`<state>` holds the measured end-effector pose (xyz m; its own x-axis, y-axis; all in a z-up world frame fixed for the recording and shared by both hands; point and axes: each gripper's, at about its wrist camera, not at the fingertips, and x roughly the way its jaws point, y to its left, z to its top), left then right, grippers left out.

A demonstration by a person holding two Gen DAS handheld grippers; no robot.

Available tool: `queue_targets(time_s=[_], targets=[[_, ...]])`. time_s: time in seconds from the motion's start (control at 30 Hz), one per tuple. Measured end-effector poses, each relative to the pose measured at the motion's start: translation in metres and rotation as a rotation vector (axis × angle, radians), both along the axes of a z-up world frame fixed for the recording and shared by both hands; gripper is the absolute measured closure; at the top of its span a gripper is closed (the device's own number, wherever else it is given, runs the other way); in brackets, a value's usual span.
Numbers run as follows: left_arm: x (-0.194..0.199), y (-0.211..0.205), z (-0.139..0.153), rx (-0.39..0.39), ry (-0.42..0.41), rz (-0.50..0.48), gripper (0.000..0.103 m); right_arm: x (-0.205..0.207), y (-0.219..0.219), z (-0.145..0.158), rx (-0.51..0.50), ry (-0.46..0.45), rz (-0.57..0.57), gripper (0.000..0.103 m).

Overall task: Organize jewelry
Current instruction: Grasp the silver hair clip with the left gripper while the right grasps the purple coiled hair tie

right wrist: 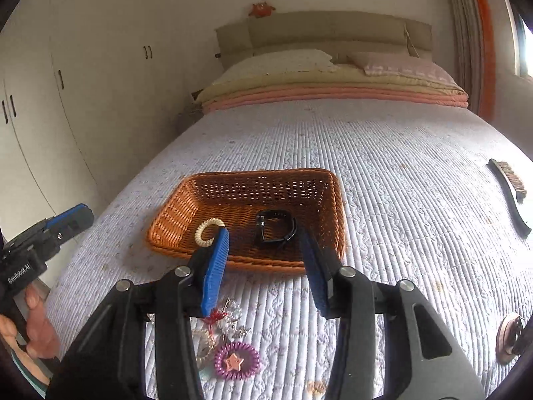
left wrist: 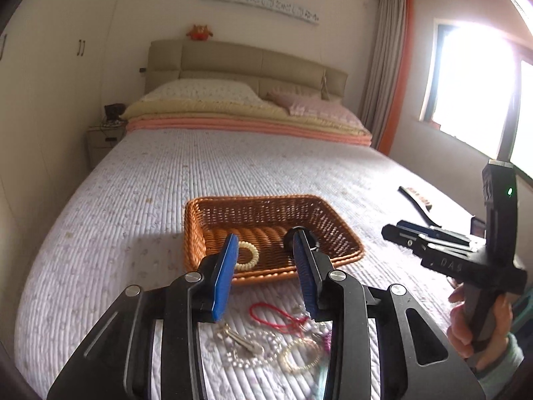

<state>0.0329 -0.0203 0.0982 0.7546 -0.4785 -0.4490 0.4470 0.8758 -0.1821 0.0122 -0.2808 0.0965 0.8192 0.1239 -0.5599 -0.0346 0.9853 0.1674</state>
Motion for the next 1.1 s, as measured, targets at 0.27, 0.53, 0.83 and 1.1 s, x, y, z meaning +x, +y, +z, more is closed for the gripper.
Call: queue_targets(time_s=[0.27, 0.53, 0.83, 1.1], targets=[[-0.034, 0.038, -0.017, -0.039, 0.026, 0.033, 0.069, -0.044, 0.005, -0.032, -0.014, 0.01, 0.021, 0.062], [-0.016, 0.048, -0.086, -0.056, 0.223, 0.04, 0.07, -0.037, 0.013, -0.091, -0.005, 0.129, 0.041, 0.071], [0.04, 0.036, -0.14, -0.154, 0.467, 0.008, 0.071, -0.021, 0.02, -0.121, -0.019, 0.203, 0.045, 0.076], [0.068, 0.027, -0.163, -0.19, 0.545, 0.038, 0.071, -0.018, 0.019, -0.129, -0.001, 0.223, 0.056, 0.076]])
